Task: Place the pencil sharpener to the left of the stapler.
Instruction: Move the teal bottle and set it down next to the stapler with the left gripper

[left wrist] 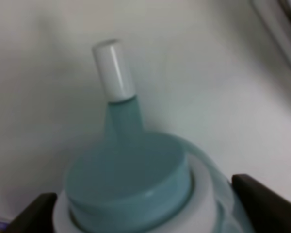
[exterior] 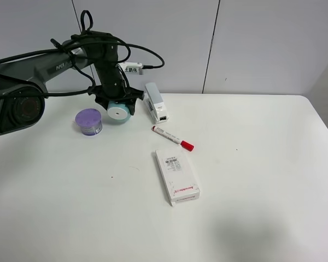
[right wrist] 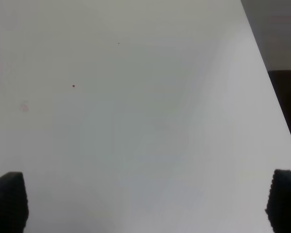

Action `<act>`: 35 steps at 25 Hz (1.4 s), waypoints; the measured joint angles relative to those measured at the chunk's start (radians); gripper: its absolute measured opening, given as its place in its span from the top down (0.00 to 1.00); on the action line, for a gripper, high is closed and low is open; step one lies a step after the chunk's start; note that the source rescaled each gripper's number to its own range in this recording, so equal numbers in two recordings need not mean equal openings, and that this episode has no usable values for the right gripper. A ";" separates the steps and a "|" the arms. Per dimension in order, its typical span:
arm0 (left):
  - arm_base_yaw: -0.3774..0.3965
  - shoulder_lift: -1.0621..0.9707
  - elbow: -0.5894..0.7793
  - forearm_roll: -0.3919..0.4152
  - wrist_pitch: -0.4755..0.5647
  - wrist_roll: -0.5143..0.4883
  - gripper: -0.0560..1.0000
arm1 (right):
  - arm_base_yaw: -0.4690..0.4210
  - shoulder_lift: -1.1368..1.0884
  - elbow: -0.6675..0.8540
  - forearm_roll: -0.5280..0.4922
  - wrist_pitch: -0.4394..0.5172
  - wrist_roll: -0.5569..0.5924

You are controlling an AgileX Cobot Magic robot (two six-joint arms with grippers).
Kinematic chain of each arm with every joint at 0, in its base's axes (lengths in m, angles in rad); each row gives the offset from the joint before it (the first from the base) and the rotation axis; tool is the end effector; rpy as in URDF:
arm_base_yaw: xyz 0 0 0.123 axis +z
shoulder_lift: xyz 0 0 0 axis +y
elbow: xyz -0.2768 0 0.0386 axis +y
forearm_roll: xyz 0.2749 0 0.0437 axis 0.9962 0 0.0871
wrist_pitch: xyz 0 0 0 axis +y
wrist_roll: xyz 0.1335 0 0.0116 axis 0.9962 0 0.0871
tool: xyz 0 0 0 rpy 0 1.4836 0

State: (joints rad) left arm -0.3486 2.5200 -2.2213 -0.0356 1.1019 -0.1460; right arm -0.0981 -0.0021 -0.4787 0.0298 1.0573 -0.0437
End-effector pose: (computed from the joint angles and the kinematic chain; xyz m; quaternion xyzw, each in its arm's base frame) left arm 0.5222 -0.1943 0.0841 0.0944 0.9871 -0.0477 0.1203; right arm 0.0649 -0.0029 0.2639 0.0229 0.8569 -0.0216 0.5145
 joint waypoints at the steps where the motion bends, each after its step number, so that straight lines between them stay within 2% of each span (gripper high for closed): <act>1: 0.001 0.002 0.000 0.002 0.000 0.007 0.94 | 0.000 0.000 0.000 0.000 0.000 0.000; 14: 0.003 0.024 -0.003 -0.023 -0.025 0.099 0.94 | 0.000 0.000 0.000 0.000 0.000 0.000; 35: 0.005 0.046 -0.006 -0.046 -0.062 0.396 0.95 | 0.000 0.000 0.000 0.000 0.000 0.004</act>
State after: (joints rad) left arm -0.3440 2.5661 -2.2269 -0.0811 1.0395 0.2499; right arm -0.0981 -0.0021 -0.4787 0.0298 1.0573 -0.0398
